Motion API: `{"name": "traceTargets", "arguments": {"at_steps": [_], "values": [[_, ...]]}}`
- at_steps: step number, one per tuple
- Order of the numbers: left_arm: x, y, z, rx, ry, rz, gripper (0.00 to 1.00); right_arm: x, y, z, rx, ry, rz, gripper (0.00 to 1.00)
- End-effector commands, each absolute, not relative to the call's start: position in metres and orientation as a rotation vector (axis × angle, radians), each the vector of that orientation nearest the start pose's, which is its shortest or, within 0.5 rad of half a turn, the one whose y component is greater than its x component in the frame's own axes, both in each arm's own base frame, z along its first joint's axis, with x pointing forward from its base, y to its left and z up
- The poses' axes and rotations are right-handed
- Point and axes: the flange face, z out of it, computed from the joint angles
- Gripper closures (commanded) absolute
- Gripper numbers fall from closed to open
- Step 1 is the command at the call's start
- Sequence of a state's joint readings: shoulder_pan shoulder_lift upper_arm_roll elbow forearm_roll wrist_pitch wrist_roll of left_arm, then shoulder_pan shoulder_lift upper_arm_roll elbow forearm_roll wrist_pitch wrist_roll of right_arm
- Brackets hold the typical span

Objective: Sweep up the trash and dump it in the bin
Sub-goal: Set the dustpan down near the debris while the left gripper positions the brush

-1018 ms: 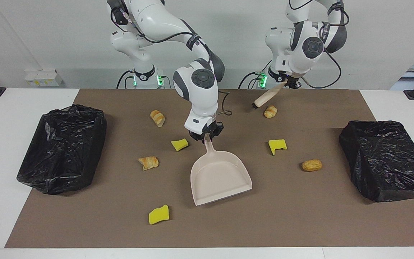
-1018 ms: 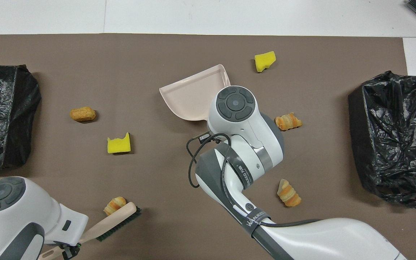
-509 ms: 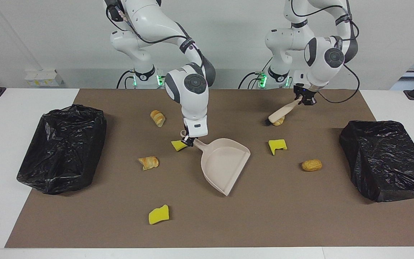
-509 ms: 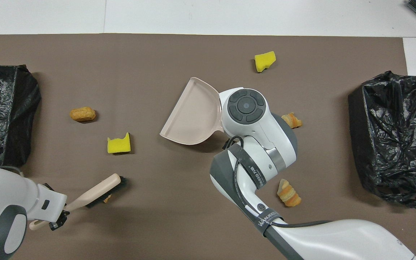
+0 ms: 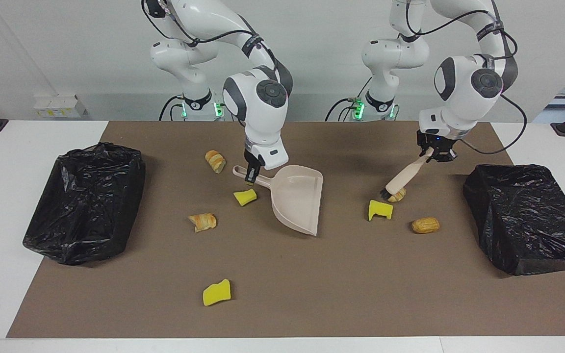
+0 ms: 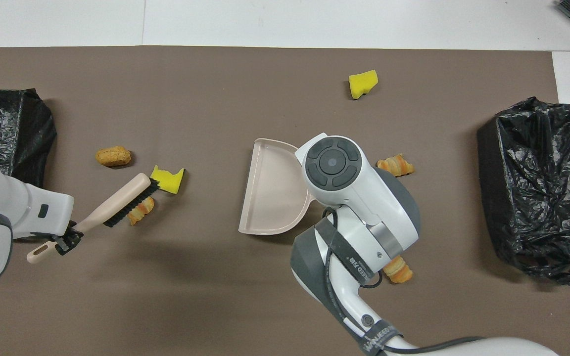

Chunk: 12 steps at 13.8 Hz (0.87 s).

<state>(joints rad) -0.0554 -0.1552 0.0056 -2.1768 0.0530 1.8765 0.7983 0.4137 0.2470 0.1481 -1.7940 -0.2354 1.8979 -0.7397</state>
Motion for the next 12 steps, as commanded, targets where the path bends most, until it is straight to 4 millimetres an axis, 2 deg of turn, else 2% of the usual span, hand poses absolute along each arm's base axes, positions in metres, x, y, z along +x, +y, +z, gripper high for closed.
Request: {"name": "traceTargets", "arguments": {"at_steps": [1,2,4,6,7,9,11,12], "values": [[0.488,-0.014,0.468,-2.945,1.004,0.216,1.0,0.506,0.318,0.408,-2.48,-2.25,0.272,1.0],[0.49,-0.011,0.468,-2.976,0.89,0.201,1.0,0.506,0.317,0.405,-2.48,-2.246,0.282,1.0],[0.498,0.016,0.462,-3.036,0.597,0.16,1.0,0.504,0.324,0.396,-2.469,-2.252,0.275,1.0],[0.516,0.048,0.453,-3.038,0.504,0.121,1.0,0.508,0.33,0.383,-2.471,-2.242,0.275,1.0],[0.533,0.061,0.447,-3.017,0.484,0.146,1.0,0.509,0.329,0.38,-2.455,-2.256,0.284,1.0],[0.557,0.066,0.422,-2.99,0.41,0.195,1.0,0.506,0.326,0.378,-2.442,-2.26,0.324,1.0],[0.554,0.055,0.406,-2.968,0.322,0.24,1.0,0.504,0.326,0.376,-2.423,-2.275,0.331,1.0],[0.544,0.044,0.398,-2.965,0.325,0.27,1.0,0.505,0.326,0.378,-2.427,-2.274,0.323,1.0]]}}
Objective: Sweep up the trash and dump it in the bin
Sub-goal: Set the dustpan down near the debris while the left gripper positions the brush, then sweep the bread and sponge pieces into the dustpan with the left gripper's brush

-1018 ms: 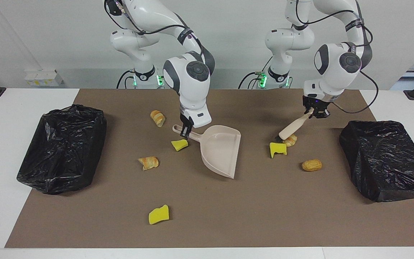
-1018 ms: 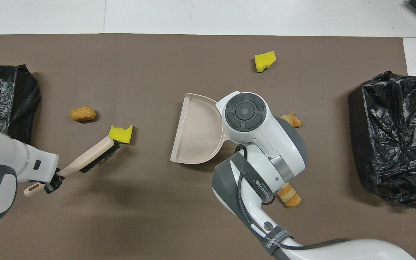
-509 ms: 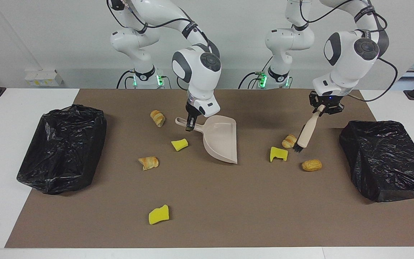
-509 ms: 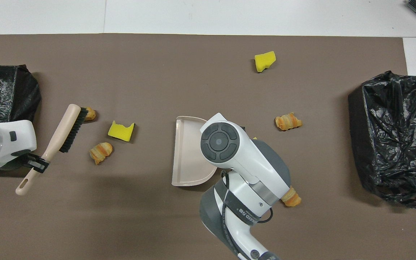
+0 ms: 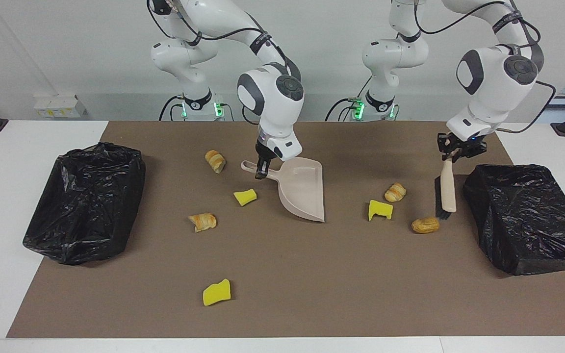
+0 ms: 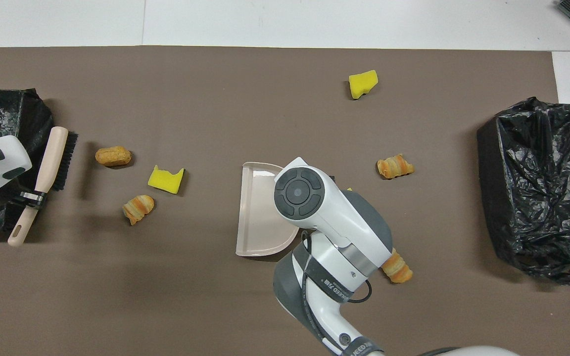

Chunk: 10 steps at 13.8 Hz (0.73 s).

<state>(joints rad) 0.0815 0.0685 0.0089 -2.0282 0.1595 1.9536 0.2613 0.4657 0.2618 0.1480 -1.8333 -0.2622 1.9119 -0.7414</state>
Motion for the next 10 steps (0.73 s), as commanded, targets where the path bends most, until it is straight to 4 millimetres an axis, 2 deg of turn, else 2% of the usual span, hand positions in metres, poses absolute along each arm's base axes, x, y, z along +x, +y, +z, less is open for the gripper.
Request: {"name": "traceTargets", "arguments": {"at_steps": [1,3,7,10], "values": [[0.529,0.031,0.388,-2.963,0.319,0.3,1.0,0.505,0.325,0.376,-2.427,-2.271,0.331,1.0],[0.515,0.003,0.375,-2.954,0.22,0.329,1.0,0.505,0.325,0.377,-2.427,-2.266,0.328,1.0],[0.496,-0.086,0.372,-2.945,0.15,0.327,1.0,0.506,0.323,0.376,-2.44,-2.249,0.329,1.0],[0.478,-0.141,0.373,-3.011,0.104,0.365,1.0,0.506,0.32,0.373,-2.442,-2.245,0.335,1.0]]}}
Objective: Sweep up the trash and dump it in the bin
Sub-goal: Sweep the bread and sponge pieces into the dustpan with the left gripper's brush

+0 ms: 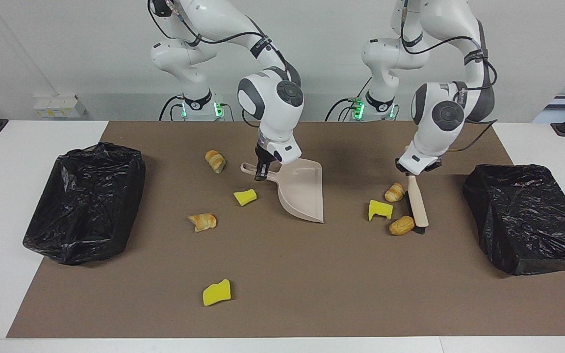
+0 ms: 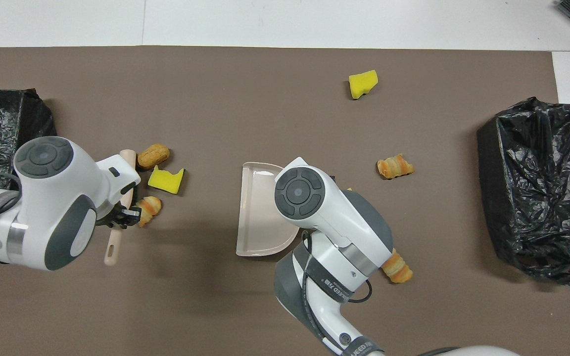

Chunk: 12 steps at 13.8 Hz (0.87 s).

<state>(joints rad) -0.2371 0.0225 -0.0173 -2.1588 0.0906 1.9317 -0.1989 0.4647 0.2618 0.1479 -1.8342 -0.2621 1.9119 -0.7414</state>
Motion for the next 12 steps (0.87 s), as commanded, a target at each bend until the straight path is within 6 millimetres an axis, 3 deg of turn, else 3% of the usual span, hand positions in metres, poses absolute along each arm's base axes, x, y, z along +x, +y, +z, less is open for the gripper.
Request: {"name": "traceTargets", "arguments": {"at_steps": [1,3,7,9,12], "values": [[0.47,-0.166,0.367,-3.024,0.079,0.378,1.0,0.506,0.319,0.373,-2.436,-2.25,0.336,1.0],[0.458,-0.212,0.358,-3.05,0.038,0.369,1.0,0.507,0.308,0.367,-2.44,-2.235,0.364,1.0],[0.427,-0.286,0.366,-3.136,0.078,0.387,1.0,0.509,0.292,0.362,-2.399,-2.259,0.392,1.0],[0.401,-0.334,0.377,-3.149,0.101,0.351,1.0,0.509,0.291,0.36,-2.399,-2.258,0.395,1.0],[0.38,-0.381,0.406,-3.174,0.098,0.336,1.0,0.509,0.291,0.36,-2.397,-2.26,0.395,1.0]]}}
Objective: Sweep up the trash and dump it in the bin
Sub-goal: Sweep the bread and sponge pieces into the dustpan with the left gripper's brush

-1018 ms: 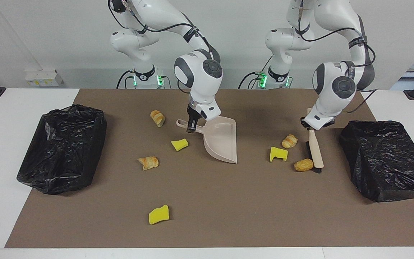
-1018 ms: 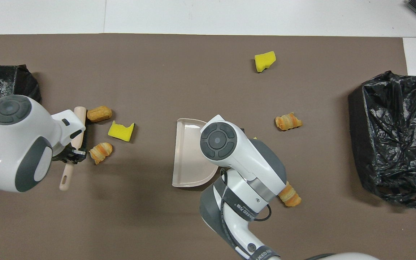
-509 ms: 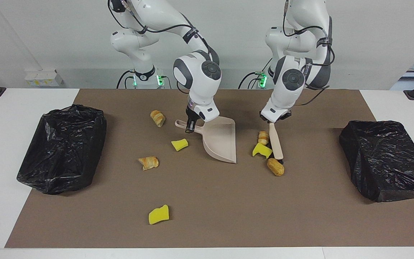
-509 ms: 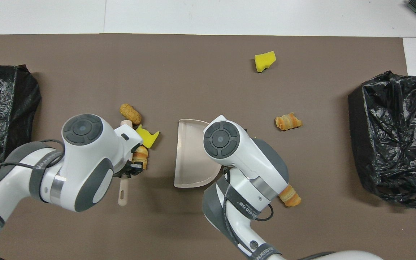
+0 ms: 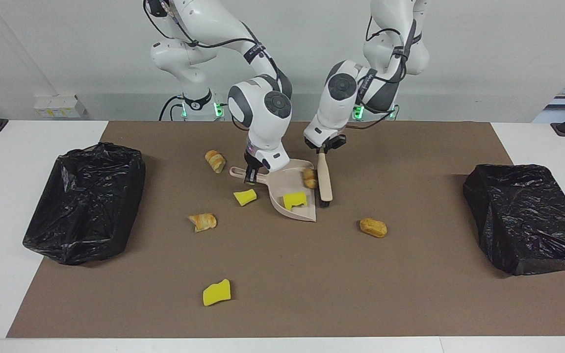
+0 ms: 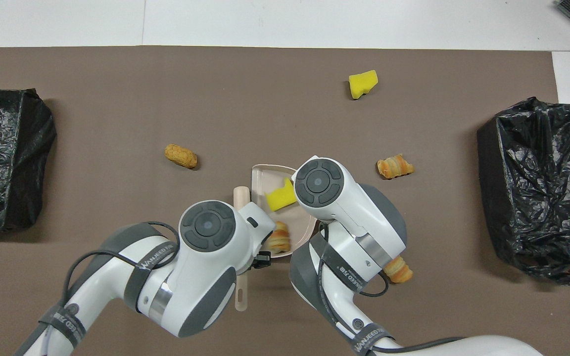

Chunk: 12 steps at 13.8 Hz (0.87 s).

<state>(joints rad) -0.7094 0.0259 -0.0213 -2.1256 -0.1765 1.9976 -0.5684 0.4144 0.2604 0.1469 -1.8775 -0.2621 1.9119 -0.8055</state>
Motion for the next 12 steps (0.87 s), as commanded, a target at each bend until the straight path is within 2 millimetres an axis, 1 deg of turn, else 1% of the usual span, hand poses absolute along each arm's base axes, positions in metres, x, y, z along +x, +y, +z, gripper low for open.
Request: {"name": "traceTargets", "arguments": {"at_steps": [1,2,3,4,5,6,7,8,9,11,12], "values": [[0.378,-0.383,0.416,-3.186,0.107,0.318,1.0,0.509,0.291,0.36,-2.399,-2.259,0.393,1.0],[0.38,-0.382,0.426,-3.197,0.105,0.305,1.0,0.509,0.29,0.36,-2.399,-2.258,0.395,1.0],[0.384,-0.378,0.443,-3.203,0.096,0.304,1.0,0.509,0.291,0.361,-2.4,-2.258,0.393,1.0],[0.391,-0.369,0.453,-3.196,0.075,0.312,1.0,0.509,0.291,0.361,-2.4,-2.259,0.39,1.0],[0.402,-0.353,0.457,-3.191,0.031,0.315,1.0,0.51,0.29,0.361,-2.4,-2.258,0.391,1.0],[0.418,-0.331,0.457,-3.19,-0.032,0.309,1.0,0.509,0.291,0.361,-2.4,-2.258,0.393,1.0],[0.433,-0.313,0.454,-3.168,-0.052,0.275,1.0,0.51,0.29,0.361,-2.4,-2.258,0.391,1.0],[0.452,-0.29,0.453,-3.141,-0.053,0.221,1.0,0.51,0.29,0.36,-2.401,-2.256,0.395,1.0],[0.465,-0.27,0.452,-3.127,-0.007,0.202,1.0,0.51,0.29,0.361,-2.402,-2.257,0.39,1.0],[0.496,-0.219,0.445,-3.138,0.123,0.18,1.0,0.51,0.29,0.361,-2.401,-2.255,0.39,1.0],[0.511,-0.195,0.436,-3.125,0.212,0.171,1.0,0.51,0.29,0.36,-2.401,-2.255,0.392,1.0]]}}
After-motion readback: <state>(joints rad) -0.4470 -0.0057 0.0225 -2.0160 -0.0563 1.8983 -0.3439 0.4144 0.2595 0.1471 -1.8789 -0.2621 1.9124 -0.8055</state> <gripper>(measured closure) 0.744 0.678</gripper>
